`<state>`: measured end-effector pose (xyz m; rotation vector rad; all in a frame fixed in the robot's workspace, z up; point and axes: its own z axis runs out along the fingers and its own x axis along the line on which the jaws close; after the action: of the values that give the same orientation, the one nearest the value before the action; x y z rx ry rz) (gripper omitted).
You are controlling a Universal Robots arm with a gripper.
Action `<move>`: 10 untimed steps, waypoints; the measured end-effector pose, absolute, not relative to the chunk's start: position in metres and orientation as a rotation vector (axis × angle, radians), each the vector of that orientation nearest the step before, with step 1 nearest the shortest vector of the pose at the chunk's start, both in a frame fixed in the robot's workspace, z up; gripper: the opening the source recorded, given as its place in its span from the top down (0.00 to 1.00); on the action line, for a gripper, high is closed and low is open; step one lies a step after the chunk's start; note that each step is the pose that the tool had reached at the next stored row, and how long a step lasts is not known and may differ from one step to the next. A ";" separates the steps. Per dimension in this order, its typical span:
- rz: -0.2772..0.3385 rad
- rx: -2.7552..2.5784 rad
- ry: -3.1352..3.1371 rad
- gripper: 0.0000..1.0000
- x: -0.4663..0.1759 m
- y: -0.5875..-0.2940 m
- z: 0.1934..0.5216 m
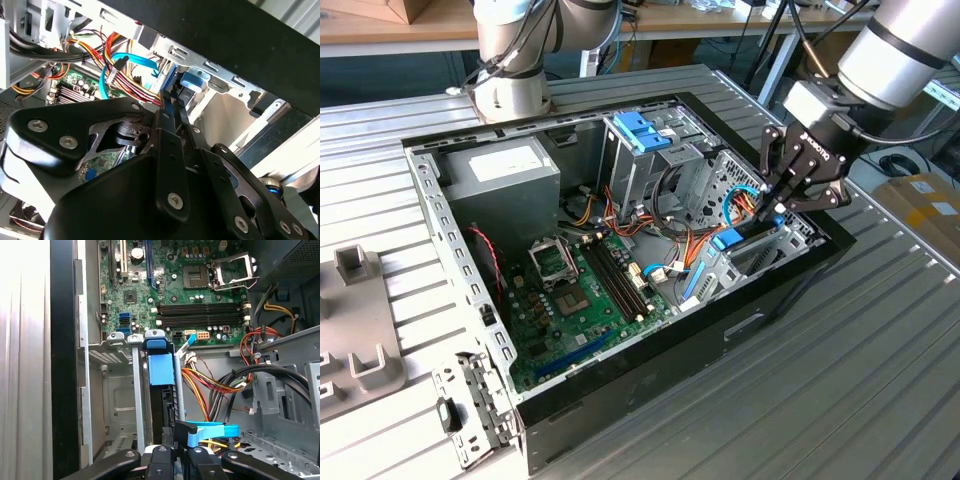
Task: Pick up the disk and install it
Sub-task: 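Insert the first disk wire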
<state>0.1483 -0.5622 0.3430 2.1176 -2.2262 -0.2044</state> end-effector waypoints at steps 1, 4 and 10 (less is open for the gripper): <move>-0.208 2.123 -2.223 0.83 0.149 -0.562 0.343; -0.214 2.132 -2.219 0.83 0.150 -0.562 0.343; -0.213 2.132 -2.219 0.83 0.150 -0.563 0.343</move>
<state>0.1496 -0.5633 0.3425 2.1319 -2.2186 -0.2134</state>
